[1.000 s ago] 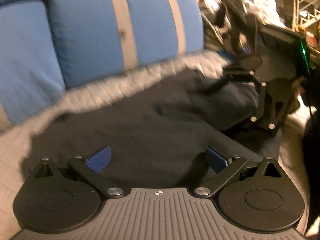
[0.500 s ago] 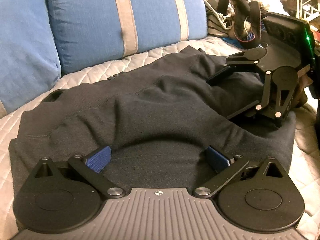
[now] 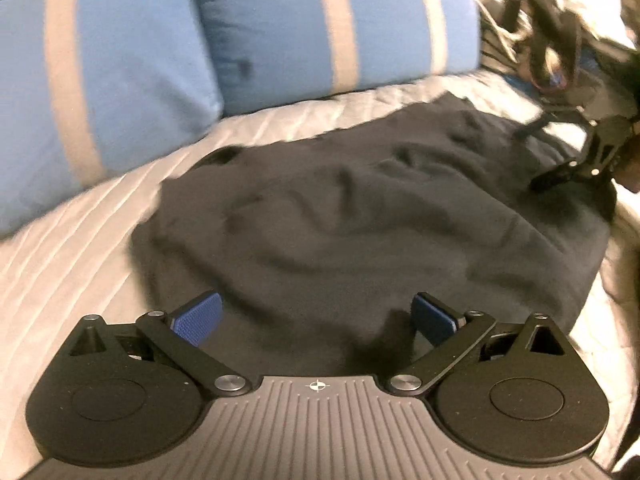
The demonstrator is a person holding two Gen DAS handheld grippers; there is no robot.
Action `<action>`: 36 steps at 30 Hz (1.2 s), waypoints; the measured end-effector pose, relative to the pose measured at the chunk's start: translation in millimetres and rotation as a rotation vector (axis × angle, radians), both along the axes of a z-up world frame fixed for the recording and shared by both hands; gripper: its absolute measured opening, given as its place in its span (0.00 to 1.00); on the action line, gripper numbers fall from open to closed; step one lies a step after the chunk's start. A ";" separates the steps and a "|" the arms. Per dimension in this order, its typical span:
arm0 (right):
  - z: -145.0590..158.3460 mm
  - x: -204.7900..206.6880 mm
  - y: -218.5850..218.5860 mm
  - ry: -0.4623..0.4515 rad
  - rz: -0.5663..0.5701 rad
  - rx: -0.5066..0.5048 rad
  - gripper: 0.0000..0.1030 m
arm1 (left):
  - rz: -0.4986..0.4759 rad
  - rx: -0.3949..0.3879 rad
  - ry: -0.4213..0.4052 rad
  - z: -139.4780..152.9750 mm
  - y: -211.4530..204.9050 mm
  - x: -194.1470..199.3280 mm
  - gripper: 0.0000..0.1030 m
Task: Fold clothes
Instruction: 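Lower the right gripper onto the hoodie edge and close it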
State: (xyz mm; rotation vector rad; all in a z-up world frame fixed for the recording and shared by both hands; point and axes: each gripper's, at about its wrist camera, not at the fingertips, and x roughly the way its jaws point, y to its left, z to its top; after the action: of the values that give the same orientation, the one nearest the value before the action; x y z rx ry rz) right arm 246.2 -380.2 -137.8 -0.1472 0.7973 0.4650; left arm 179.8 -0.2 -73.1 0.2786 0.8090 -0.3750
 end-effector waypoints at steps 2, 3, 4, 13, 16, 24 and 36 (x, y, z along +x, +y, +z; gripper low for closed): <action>-4.9 -1.8 -13.5 0.037 -0.029 0.023 1.00 | 0.045 -0.006 0.020 -1.9 9.0 0.1 1.00; -8.2 -3.5 -18.2 0.049 -0.030 0.034 1.00 | 0.068 -0.009 0.030 -2.9 13.5 0.1 1.00; -11.4 -5.3 -22.9 0.060 -0.032 0.045 1.00 | 0.091 -0.011 0.039 -3.8 18.0 0.2 1.00; 0.5 -8.3 -26.5 0.041 -0.073 0.015 1.00 | 0.241 -0.069 0.095 1.9 49.6 3.0 1.00; 12.0 -3.1 -46.9 0.044 -0.147 0.050 1.00 | 0.244 -0.096 0.090 13.5 58.0 3.0 1.00; 13.2 21.5 -121.4 0.189 -0.354 0.255 1.00 | 0.343 -0.277 0.137 28.2 93.8 23.0 1.00; -22.0 18.6 -145.1 0.375 -0.368 0.458 1.00 | 0.441 -0.475 0.239 1.7 121.3 31.2 1.00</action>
State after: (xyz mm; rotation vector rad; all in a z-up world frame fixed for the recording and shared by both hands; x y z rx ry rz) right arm 264.7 -525.3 -159.8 0.5192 1.0364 0.3172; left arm 211.0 121.1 -71.4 -0.3919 0.9610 -0.1755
